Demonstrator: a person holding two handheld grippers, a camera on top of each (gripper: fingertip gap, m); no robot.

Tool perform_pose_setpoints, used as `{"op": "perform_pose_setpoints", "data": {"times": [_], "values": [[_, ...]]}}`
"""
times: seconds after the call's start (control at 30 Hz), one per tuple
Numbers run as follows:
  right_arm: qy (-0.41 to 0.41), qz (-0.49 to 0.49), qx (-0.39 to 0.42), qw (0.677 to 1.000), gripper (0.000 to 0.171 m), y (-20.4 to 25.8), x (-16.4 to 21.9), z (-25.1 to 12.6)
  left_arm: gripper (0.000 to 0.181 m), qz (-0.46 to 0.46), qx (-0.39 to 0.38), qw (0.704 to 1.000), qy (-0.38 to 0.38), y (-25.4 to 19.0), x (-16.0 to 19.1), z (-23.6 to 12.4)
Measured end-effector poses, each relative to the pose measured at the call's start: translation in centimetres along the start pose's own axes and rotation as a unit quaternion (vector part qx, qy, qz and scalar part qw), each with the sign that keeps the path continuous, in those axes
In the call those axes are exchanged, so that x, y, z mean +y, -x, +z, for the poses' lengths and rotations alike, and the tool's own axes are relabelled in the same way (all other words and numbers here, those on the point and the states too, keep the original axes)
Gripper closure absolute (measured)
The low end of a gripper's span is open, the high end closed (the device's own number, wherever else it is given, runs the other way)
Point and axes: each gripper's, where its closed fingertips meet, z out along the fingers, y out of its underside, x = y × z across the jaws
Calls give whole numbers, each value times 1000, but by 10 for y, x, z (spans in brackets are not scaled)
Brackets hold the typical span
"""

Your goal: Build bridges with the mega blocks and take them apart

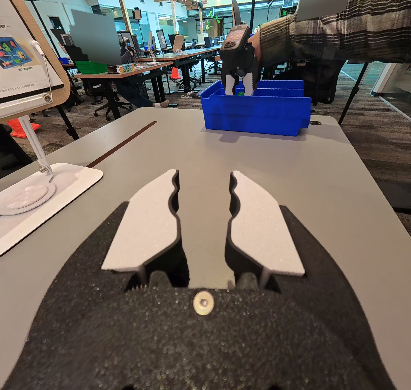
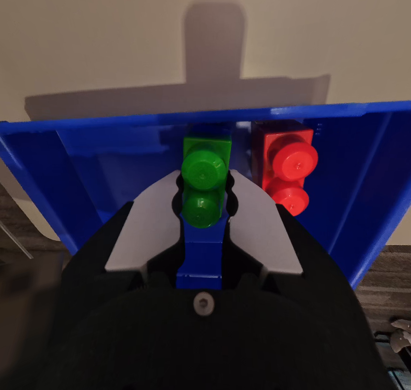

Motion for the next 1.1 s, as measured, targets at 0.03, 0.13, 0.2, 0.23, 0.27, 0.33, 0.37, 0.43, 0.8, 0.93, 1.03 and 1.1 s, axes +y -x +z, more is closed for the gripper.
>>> {"op": "perform_pose_setpoints", "data": {"times": [0.03, 0.13, 0.2, 0.23, 0.27, 0.33, 0.37, 0.43, 0.8, 0.93, 1.03, 1.1], "values": [[1, -2, 2, 1000, 135, -1, 0, 1, 138, -1, 1, 1000, 2, 0, 1, 0], [9, -8, 6, 1000, 135, -4, 2, 4, 138, 0, 2, 1000, 5, -1, 2, 1], [17, -16, 9, 1000, 135, -5, 4, 7, 138, 1, 4, 1000, 7, -2, 2, 2], [19, -19, 10, 1000, 135, -6, 4, 8, 138, 1, 4, 1000, 8, -2, 2, 2], [21, -21, 12, 999, 135, -6, 4, 9, 138, 1, 5, 1000, 9, -2, 3, 2], [21, -30, 20, 999, 135, -9, 5, 10, 138, 1, 7, 1000, 12, -3, 4, 3], [21, -33, 23, 999, 135, -9, 5, 11, 138, 1, 7, 1000, 13, -3, 4, 3], [27, -33, 26, 999, 135, -10, 7, 11, 139, 1, 8, 1000, 16, -3, 5, 4], [40, -21, 55, 997, 128, -11, 13, -8, 139, 1, 15, 1000, 25, -6, 8, 7], [35, -3, 63, 997, 129, -3, 20, -25, 139, 0, 17, 1000, 25, -7, 8, 6], [29, 32, 79, 996, 128, 1, 37, -38, 139, -1, 18, 1000, 23, -7, 7, 6], [26, 56, 86, 994, 128, 4, 50, -41, 139, -1, 21, 1000, 24, -8, 6, 7]]}}
